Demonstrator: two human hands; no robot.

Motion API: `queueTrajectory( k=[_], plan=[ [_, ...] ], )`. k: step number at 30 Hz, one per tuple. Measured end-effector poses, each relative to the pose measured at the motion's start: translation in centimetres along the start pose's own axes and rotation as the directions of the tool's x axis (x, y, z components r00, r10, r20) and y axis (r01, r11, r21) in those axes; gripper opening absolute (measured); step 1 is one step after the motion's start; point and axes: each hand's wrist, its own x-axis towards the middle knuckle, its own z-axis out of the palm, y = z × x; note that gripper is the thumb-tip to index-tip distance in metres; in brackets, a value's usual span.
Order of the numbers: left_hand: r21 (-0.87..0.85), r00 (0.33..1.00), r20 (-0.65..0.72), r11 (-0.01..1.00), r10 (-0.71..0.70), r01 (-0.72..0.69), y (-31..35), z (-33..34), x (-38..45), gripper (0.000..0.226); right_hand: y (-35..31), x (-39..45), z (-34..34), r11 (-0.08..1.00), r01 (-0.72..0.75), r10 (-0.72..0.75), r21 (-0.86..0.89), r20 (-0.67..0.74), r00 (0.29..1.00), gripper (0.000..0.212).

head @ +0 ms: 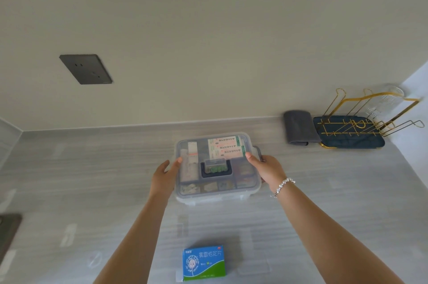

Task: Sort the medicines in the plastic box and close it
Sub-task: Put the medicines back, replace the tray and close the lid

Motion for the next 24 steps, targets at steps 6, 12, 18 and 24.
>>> queueTrajectory(
  k=[6,12,18,24],
  plan=[
    [0.110,0.982,-0.131,0.986,0.138,-0.123,0.7,0.1,-1.2,0.039,-0.5,-1.3,1.3,0.982,0.152,-0.172,-0.113,-0.199,0.965,0.037],
    [-0.101,0.986,-0.010,0.981,0.168,-0.168,-0.7,0.8,-2.8,0.048,1.0,-2.5,1.0,0.971,0.228,-0.224,0.077,-0.061,0.973,0.045],
    [-0.074,0.976,-0.145,0.982,0.163,-0.175,-0.4,2.0,-2.9,0.052,0.2,-2.8,2.1,0.978,0.205,-0.200,0.021,-0.150,0.968,0.050],
    [-0.077,0.975,-0.126,0.978,0.186,-0.196,0.3,1.7,-1.4,0.051,0.1,-2.3,2.3,0.976,0.206,-0.193,0.074,-0.152,0.969,0.049]
  ],
)
